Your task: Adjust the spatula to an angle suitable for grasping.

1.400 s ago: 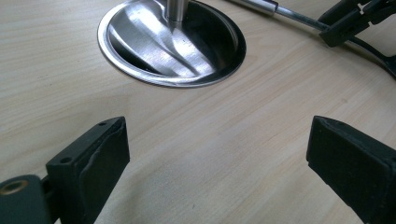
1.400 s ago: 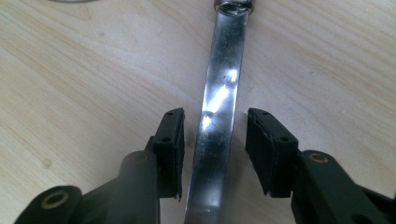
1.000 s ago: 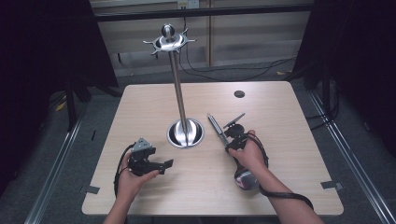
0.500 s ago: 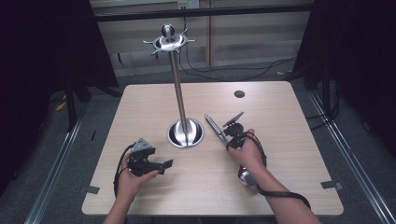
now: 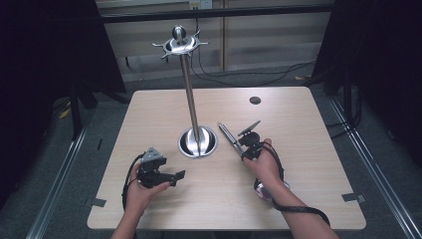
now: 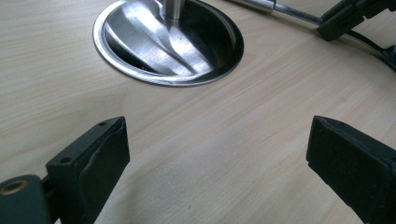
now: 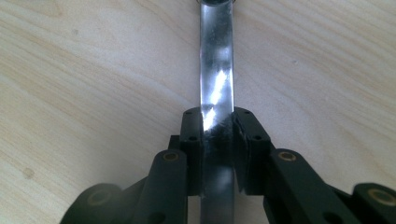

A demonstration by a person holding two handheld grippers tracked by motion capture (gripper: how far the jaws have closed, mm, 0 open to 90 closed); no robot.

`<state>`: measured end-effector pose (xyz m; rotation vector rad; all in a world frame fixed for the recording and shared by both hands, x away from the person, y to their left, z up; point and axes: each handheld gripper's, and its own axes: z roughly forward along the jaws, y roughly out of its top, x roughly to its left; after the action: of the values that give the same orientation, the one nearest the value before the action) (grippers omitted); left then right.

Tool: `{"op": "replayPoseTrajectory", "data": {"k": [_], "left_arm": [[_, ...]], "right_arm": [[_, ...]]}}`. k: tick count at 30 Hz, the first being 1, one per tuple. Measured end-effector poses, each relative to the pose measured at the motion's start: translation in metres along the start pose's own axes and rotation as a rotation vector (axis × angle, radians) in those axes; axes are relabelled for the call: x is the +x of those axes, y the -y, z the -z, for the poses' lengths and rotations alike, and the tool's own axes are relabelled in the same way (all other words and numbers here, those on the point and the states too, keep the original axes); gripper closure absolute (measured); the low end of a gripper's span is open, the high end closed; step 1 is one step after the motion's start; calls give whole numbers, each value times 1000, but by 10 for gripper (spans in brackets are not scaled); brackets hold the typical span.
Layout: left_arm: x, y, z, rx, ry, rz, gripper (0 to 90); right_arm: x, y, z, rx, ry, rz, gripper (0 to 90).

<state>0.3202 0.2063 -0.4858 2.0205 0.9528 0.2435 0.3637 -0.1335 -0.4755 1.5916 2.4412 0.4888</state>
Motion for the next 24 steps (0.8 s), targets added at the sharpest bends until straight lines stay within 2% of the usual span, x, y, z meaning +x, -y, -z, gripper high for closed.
{"op": "replayPoseTrajectory", "data": {"k": [3, 4, 5, 7, 8, 9, 10, 11, 12, 13, 15, 16, 17, 18, 20, 21, 24], "left_arm": [[1, 0, 1, -3, -8, -4, 60], [1, 1, 1, -3, -4, 5, 60], [1, 1, 0, -13, -5, 19, 60], [3, 1, 0, -11, -9, 22, 60], [3, 1, 0, -11, -9, 22, 60], [2, 2, 0, -12, -10, 25, 60], [2, 2, 0, -12, -10, 25, 60], [2, 1, 0, -7, -6, 15, 60], [2, 1, 0, -7, -6, 15, 60], [1, 1, 0, -6, -6, 15, 60], [1, 1, -1, -5, -6, 14, 60], [0, 1, -1, -5, -1, 13, 60], [0, 1, -1, -5, -1, 13, 60], [0, 1, -1, -6, -2, 15, 60], [-1, 1, -2, -6, 1, 12, 60], [-1, 1, -2, -8, 4, 16, 60], [-1, 1, -2, -17, 6, 27, 60]], "right_arm": [[-4, 1, 0, -8, -29, -10, 755], [-7, 3, 2, -6, -53, -14, 755], [-7, 3, 2, -6, -53, -14, 755], [-12, 6, 6, -50, -68, -7, 756], [-12, 6, 6, -50, -68, -7, 756], [-15, 8, 10, -82, -75, -19, 756], [-15, 8, 10, -82, -75, -19, 756], [-19, 9, 15, -113, -82, -11, 756], [-19, 9, 15, -113, -82, -11, 756], [-21, 11, 19, -154, -90, -23, 757], [-23, 12, 21, -174, -98, -29, 757], [-26, 15, 25, -223, -118, -50, 757], [-26, 15, 25, -223, -118, -50, 757], [-27, 16, 27, -247, -126, -57, 757], [-28, 18, 32, -297, -129, -61, 757], [-30, 20, 37, -350, -134, -68, 757], [-31, 22, 46, -415, -145, -68, 757]]}}
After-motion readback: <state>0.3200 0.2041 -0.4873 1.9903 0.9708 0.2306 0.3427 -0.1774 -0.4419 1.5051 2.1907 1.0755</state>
